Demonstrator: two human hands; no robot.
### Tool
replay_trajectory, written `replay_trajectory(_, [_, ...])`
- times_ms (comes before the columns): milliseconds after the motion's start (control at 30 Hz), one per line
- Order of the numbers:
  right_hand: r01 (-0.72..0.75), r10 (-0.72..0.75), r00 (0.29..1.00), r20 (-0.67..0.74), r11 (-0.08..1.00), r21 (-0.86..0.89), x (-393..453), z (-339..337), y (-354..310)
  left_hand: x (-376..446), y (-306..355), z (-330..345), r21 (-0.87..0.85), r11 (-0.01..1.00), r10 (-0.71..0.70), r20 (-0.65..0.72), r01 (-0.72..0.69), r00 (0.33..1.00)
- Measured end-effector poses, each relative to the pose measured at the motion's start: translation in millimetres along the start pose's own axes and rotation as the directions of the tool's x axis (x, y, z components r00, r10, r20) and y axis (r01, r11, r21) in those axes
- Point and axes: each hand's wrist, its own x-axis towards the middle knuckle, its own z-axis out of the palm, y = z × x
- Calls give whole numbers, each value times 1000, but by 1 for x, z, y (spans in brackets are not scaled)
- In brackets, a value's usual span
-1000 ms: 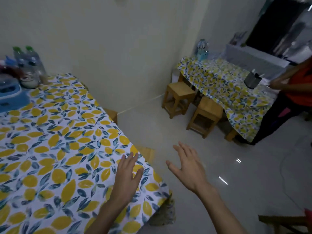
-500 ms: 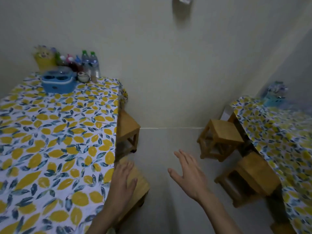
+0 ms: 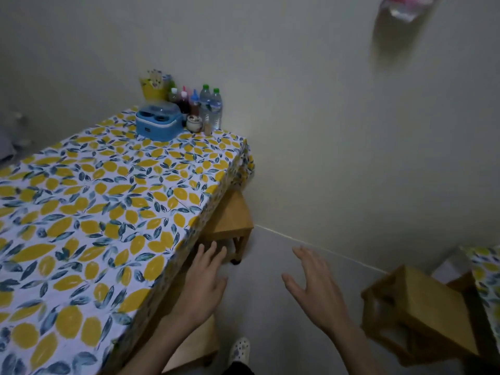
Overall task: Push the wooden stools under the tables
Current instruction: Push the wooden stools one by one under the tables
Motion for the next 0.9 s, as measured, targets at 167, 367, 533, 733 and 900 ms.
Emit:
replay_trajectory(167, [81, -76, 990, 116, 996, -40, 102, -14, 52, 95, 20, 46, 5, 994, -109, 51, 109, 993])
replay_trajectory(367, [259, -241, 952, 190, 962, -80, 241, -24, 85, 196, 36, 60, -8, 980, -200, 44, 201, 979])
replay_trajectory(533, [412, -381, 875, 299, 910, -46, 339, -3, 90, 242, 27, 82, -8, 947, -321, -16, 321, 947])
replay_trajectory(733, [574, -534, 713, 454, 817, 59, 447, 58, 107, 281, 6, 134, -32, 839, -544, -84, 544, 835])
replay_trajectory(900, [683, -632, 500, 592, 708, 179, 529, 130, 129, 316, -13, 185, -69, 671, -739, -153, 738, 657])
